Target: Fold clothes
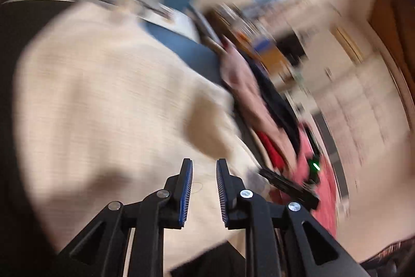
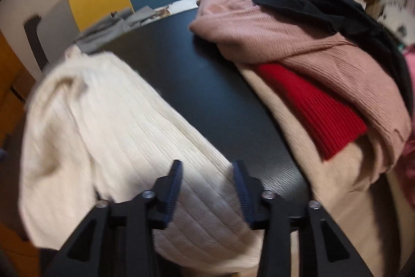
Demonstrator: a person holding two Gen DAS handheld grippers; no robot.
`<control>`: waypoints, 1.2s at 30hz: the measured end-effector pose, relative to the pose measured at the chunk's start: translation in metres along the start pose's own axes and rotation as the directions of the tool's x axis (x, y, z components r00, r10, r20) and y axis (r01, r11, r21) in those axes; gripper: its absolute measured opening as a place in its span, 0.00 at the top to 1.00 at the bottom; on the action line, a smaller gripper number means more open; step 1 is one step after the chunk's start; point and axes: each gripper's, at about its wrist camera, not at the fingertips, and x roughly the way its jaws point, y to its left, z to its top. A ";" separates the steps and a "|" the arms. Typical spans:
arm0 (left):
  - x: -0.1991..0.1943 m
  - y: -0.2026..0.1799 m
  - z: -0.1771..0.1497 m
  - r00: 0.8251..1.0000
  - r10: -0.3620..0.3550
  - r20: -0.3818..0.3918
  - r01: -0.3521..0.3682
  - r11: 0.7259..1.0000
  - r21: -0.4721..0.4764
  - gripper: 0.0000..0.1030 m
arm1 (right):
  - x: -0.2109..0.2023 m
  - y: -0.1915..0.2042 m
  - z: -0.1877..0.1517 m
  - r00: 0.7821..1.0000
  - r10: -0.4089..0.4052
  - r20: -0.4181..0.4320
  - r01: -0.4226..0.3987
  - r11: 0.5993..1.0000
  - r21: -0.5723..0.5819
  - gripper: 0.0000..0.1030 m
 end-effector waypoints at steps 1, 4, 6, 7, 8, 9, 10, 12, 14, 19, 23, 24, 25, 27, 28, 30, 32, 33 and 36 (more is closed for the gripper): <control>0.016 -0.016 -0.002 0.999 -0.022 -0.040 0.023 0.999 0.028 0.81 | 0.002 -0.003 -0.005 1.000 -0.006 -0.003 0.006 1.000 -0.009 0.51; 0.064 -0.054 -0.009 0.985 -0.055 -0.165 0.067 0.996 0.064 0.80 | 0.004 -0.001 -0.010 1.000 -0.021 0.017 0.022 0.999 -0.050 0.51; 0.095 -0.079 -0.011 0.971 -0.063 -0.231 0.087 0.992 0.094 0.80 | 0.002 0.001 -0.013 1.000 -0.017 0.023 0.019 0.997 -0.081 0.64; 0.106 -0.086 -0.011 0.965 -0.063 -0.253 0.092 0.990 0.105 0.80 | 0.000 0.001 -0.014 1.000 -0.002 0.030 0.005 0.996 -0.088 0.83; 0.110 -0.093 -0.019 0.960 -0.061 -0.275 0.095 0.989 0.113 0.80 | -0.001 0.000 -0.014 0.999 0.015 0.033 -0.012 0.996 -0.086 0.88; 0.121 -0.098 -0.019 0.952 -0.067 -0.297 0.105 0.988 0.111 0.79 | -0.002 -0.002 -0.014 0.999 0.037 0.037 -0.034 0.997 -0.074 0.88; 0.133 -0.103 -0.018 0.945 -0.074 -0.320 0.114 0.988 0.109 0.79 | -0.004 -0.004 -0.014 0.997 0.062 0.041 -0.059 0.996 -0.059 0.89; 0.151 -0.108 -0.018 0.933 -0.089 -0.349 0.121 0.990 0.072 0.79 | -0.010 -0.009 -0.014 0.991 0.123 0.058 -0.122 0.992 -0.025 0.89; 0.160 -0.105 -0.012 0.928 -0.102 -0.358 0.124 0.992 0.037 0.73 | -0.021 -0.013 -0.011 0.977 0.198 0.084 -0.199 0.980 0.004 0.89; 0.183 -0.100 0.008 0.916 -0.152 -0.372 0.145 0.988 -0.047 0.64 | -0.041 0.007 -0.011 0.952 0.288 0.101 -0.281 0.957 -0.074 0.89; 0.194 -0.101 0.015 0.907 -0.104 -0.407 0.109 0.994 -0.011 0.57 | -0.057 0.028 -0.017 0.937 0.327 0.120 -0.310 0.940 -0.146 0.89; 0.197 -0.099 0.016 0.901 -0.104 -0.422 0.107 0.994 -0.017 0.56 | -0.062 0.035 -0.019 0.937 0.328 0.123 -0.304 0.936 -0.178 0.89; 0.200 -0.097 0.016 0.894 -0.105 -0.436 0.105 0.994 -0.025 0.54 | -0.066 0.042 -0.021 0.936 0.327 0.127 -0.297 0.931 -0.210 0.89; 0.202 -0.094 0.016 0.879 -0.122 -0.460 0.112 0.993 -0.050 0.54 | -0.069 0.053 -0.023 0.934 0.332 0.130 -0.295 0.924 -0.244 0.90; 0.203 -0.092 0.015 0.872 -0.131 -0.472 0.115 0.991 -0.063 0.55 | -0.069 0.059 -0.023 0.933 0.335 0.131 -0.295 0.920 -0.258 0.89; 0.200 -0.092 0.013 0.863 -0.140 -0.485 0.128 0.990 -0.057 0.59 | -0.068 0.066 -0.023 0.934 0.335 0.124 -0.293 0.917 -0.270 0.89; 0.189 -0.087 0.012 0.880 -0.141 -0.453 0.136 0.990 -0.044 0.76 | -0.067 0.067 -0.021 0.932 0.346 0.112 -0.310 0.917 -0.253 0.88; 0.183 -0.085 0.012 0.889 -0.142 -0.436 0.139 0.990 -0.038 0.78 | -0.066 0.064 -0.020 0.928 0.357 0.106 -0.326 0.916 -0.235 0.86; 0.155 -0.068 0.019 0.917 -0.204 -0.344 0.179 0.979 -0.102 0.85 | -0.070 0.057 -0.014 0.911 0.399 0.103 -0.378 0.909 -0.178 0.82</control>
